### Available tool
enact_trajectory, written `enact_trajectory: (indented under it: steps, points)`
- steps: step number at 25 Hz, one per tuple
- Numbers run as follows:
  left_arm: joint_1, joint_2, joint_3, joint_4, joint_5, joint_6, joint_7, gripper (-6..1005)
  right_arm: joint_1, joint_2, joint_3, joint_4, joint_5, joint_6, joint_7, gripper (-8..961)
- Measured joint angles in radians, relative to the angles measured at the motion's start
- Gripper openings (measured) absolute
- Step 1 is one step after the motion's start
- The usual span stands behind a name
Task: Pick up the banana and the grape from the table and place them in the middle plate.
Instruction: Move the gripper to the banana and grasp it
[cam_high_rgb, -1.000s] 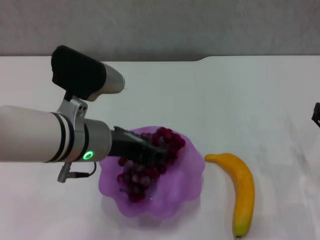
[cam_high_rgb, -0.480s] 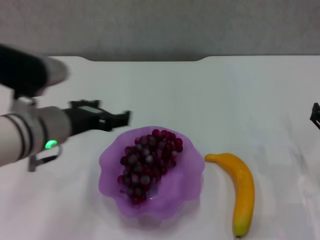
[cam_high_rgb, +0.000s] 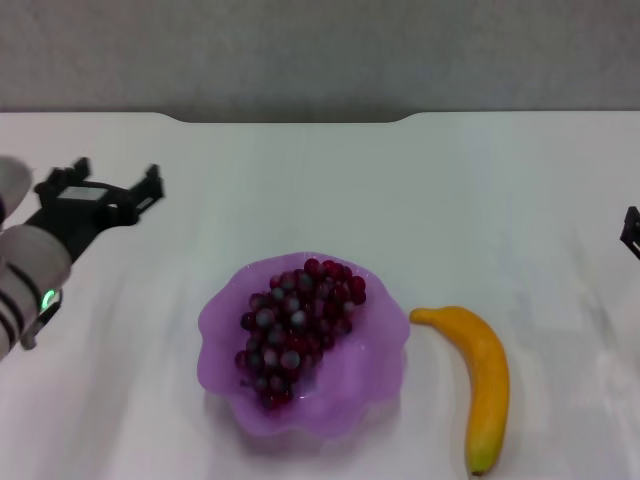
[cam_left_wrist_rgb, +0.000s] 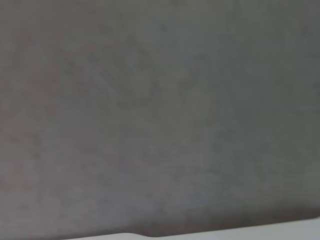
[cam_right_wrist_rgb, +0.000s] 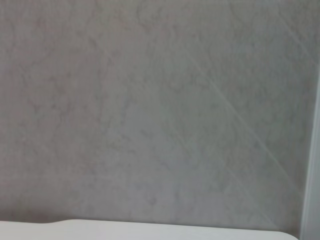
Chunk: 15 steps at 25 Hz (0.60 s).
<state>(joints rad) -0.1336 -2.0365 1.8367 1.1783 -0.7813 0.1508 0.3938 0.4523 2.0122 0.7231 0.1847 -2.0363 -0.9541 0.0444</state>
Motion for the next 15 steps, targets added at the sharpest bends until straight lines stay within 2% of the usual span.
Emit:
enact_trajectory:
  steps: [1, 6, 10, 12, 15]
  points:
    - [0.000, 0.000, 0.000, 0.000, 0.000, 0.000, 0.000, 895, 0.000, 0.000, 0.000, 0.000, 0.000, 0.000, 0.000, 891]
    - [-0.030, 0.001, 0.087, -0.212, 0.002, 0.309, -0.102, 895, 0.010, 0.000, -0.023, 0.002, -0.001, 0.009, 0.000, 891]
    - [-0.065, 0.005, 0.114, -0.398, 0.066, 0.528, -0.372, 895, 0.026, -0.001, -0.051, 0.018, -0.001, 0.010, 0.000, 891]
    - [-0.081, 0.006, 0.110, -0.494, 0.147, 0.623, -0.527, 895, 0.033, -0.001, -0.067, 0.029, -0.001, 0.013, 0.000, 891]
    - [-0.109, 0.006, 0.087, -0.611, 0.229, 0.730, -0.644, 895, 0.049, -0.004, -0.098, 0.057, -0.011, 0.036, 0.001, 891]
